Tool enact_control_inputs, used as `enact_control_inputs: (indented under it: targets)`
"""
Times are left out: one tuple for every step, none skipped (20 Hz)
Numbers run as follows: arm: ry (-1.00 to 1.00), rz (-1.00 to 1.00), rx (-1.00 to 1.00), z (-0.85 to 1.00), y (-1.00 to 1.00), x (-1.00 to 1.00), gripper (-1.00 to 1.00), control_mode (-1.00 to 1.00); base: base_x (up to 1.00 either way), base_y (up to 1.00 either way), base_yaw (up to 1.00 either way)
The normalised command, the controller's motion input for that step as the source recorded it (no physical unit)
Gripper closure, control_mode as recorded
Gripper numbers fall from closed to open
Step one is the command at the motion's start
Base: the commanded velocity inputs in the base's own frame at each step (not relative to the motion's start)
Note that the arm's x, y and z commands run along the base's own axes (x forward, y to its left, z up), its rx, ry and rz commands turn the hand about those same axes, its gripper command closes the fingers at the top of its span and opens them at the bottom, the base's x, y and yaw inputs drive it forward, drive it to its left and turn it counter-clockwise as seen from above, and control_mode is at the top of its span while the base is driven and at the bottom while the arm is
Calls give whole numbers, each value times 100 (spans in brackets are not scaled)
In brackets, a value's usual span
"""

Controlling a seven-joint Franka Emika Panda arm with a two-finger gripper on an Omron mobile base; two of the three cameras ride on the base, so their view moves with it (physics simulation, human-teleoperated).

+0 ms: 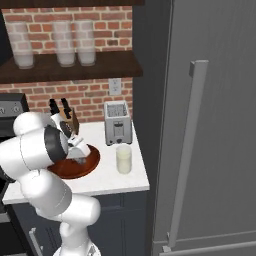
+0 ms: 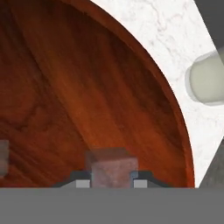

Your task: Grab a lemon wedge from the fridge and one ice cube from the ice bowl, and put them in the glass of lemonade.

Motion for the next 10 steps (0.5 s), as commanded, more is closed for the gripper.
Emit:
enact_control_inputs:
  targets:
    - [-5, 0, 0, 80, -25, -42, 100, -100, 0, 0, 0]
    - [-5, 0, 0, 81, -25, -41, 100, -100, 0, 0, 0]
    - [-5, 0, 0, 81, -27, -47, 100, -100, 0, 0, 0]
    - [-9, 0, 0, 81, -30, -47, 100, -100, 0, 0, 0]
    - [-8, 0, 0, 83, -31, -42, 100, -100, 0, 0, 0]
    - [-7, 0, 0, 82, -35, -41, 100, -100, 0, 0, 0]
    - [-5, 0, 0, 77, -40, -44, 100, -100, 0, 0, 0]
    - [-3, 0, 0, 69, -42, -45, 100, -100, 0, 0, 0]
    - [-2, 0, 0, 61, -44, -44, 100, -100, 0, 0, 0]
    - [-1, 0, -1, 59, -50, -42, 100, -100, 0, 0, 0]
